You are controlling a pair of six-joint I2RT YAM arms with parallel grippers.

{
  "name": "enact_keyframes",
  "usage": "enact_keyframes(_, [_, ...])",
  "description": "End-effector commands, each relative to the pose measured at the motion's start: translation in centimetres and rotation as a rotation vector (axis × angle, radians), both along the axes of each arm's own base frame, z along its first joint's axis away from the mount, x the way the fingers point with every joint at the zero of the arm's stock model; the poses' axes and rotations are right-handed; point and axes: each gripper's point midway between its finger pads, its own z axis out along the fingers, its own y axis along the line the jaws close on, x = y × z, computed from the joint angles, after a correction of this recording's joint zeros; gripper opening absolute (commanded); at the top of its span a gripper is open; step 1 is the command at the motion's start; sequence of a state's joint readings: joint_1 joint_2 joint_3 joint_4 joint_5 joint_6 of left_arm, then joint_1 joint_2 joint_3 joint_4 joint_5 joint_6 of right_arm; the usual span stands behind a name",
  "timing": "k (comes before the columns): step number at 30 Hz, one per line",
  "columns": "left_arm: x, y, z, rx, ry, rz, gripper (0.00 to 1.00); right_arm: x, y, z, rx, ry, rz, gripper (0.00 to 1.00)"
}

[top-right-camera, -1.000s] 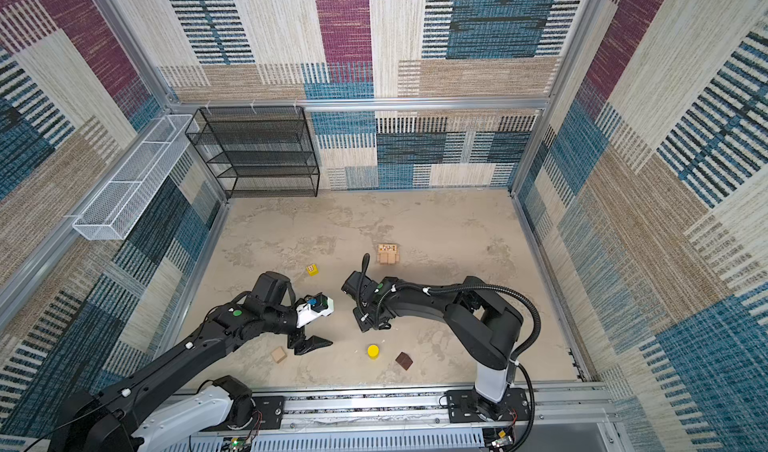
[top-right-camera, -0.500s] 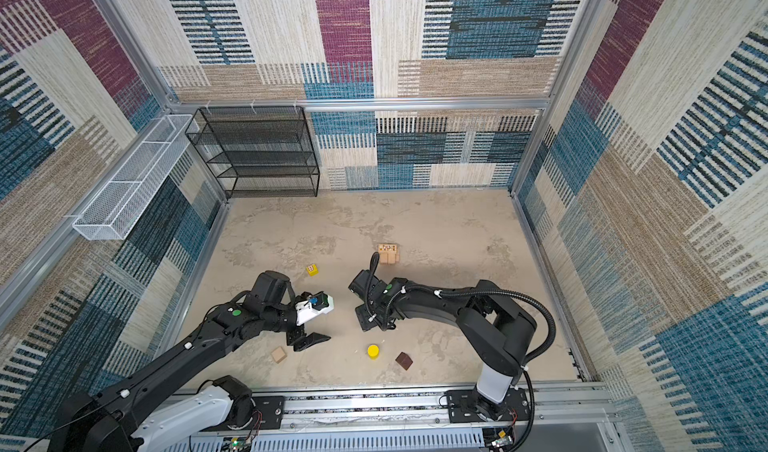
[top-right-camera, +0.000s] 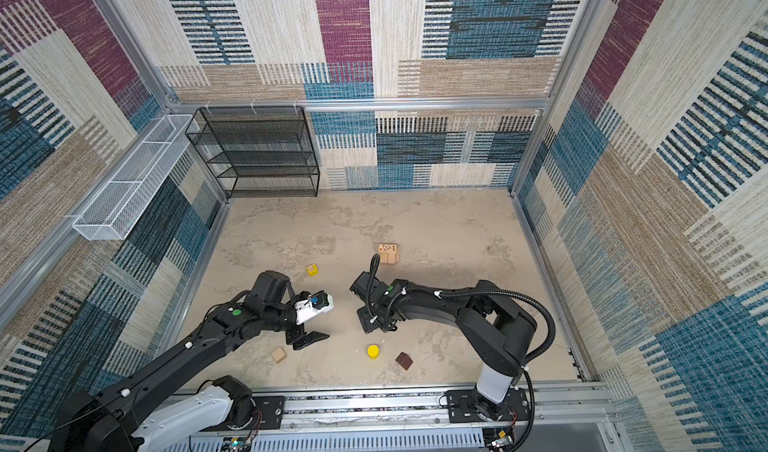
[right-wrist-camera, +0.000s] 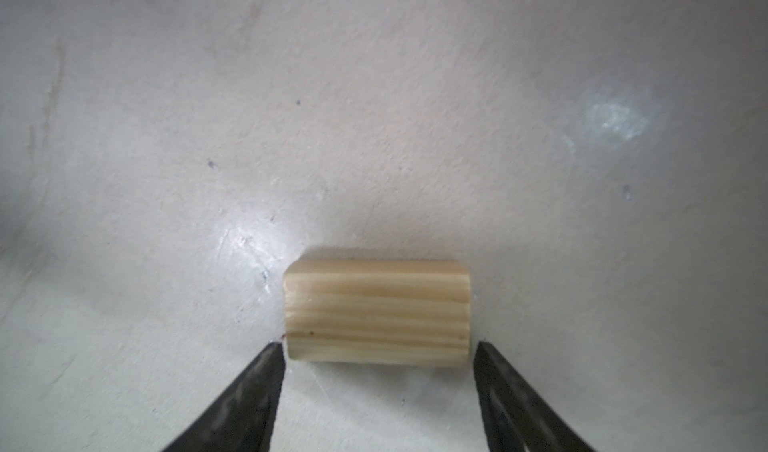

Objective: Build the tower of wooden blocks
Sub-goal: 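Lift the wooden block with the right gripper and carry it toward the stack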

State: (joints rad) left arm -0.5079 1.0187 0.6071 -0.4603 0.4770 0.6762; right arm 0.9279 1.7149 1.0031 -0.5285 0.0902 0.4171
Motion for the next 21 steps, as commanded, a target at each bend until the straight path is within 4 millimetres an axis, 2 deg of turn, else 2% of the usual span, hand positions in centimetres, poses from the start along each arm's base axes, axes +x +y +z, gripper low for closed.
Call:
enact_keyframes(1, [0.2, -0.1, 0.3, -0.01, 0.0, 0.007, 0.84, 0.8, 0.1, 0.2, -0.011, -0.038, 0.004, 0.74])
enact_keyframes(13, [0.3, 0.0, 0.3, -0.001, -0.006, 0.015, 0.84, 1.0, 0.3, -0.3, -0.023, -0.034, 0.011, 0.66])
enact_keyframes(18, [0.5, 0.0, 0.4, 0.001, -0.01, 0.022, 0.84, 1.1, 0.1, 0.3, -0.024, -0.043, 0.0, 0.61])
enact_keyframes(21, [1.1, 0.0, 1.3, -0.007, -0.029, 0.046, 0.82, 1.5, 0.1, 1.5, -0.014, -0.067, -0.012, 0.57])
